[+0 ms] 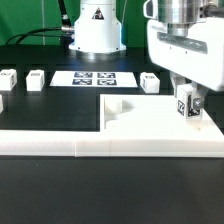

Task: Assemble square table

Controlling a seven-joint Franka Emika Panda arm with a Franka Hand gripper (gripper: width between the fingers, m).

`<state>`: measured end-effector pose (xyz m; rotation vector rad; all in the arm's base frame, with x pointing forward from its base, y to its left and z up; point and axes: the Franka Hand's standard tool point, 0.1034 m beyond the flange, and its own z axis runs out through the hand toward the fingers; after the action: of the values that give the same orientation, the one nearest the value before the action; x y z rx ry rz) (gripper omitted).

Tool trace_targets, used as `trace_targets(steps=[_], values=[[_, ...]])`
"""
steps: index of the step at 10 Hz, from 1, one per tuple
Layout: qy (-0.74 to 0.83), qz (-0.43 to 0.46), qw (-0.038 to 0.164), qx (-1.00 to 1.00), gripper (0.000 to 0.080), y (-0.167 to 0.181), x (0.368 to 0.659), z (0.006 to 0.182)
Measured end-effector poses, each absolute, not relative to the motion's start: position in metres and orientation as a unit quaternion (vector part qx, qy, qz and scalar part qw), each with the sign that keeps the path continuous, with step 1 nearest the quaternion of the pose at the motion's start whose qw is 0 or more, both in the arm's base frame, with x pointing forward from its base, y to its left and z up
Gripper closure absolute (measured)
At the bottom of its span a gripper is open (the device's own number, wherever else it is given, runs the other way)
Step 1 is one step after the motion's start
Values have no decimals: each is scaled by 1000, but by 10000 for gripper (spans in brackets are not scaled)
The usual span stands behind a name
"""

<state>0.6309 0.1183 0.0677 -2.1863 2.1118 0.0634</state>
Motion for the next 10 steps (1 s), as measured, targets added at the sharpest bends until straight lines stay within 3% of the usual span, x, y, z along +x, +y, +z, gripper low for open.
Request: trace_targets(steps=[4,6,7,9,10], values=[[765,34,39,-642,509,120,628,67],[751,33,40,-658,262,120,627,67],[751,33,40,-658,185,120,627,67],[631,15,26,-775,155,119,623,64],[594,2,32,-804,151,124,620,63]])
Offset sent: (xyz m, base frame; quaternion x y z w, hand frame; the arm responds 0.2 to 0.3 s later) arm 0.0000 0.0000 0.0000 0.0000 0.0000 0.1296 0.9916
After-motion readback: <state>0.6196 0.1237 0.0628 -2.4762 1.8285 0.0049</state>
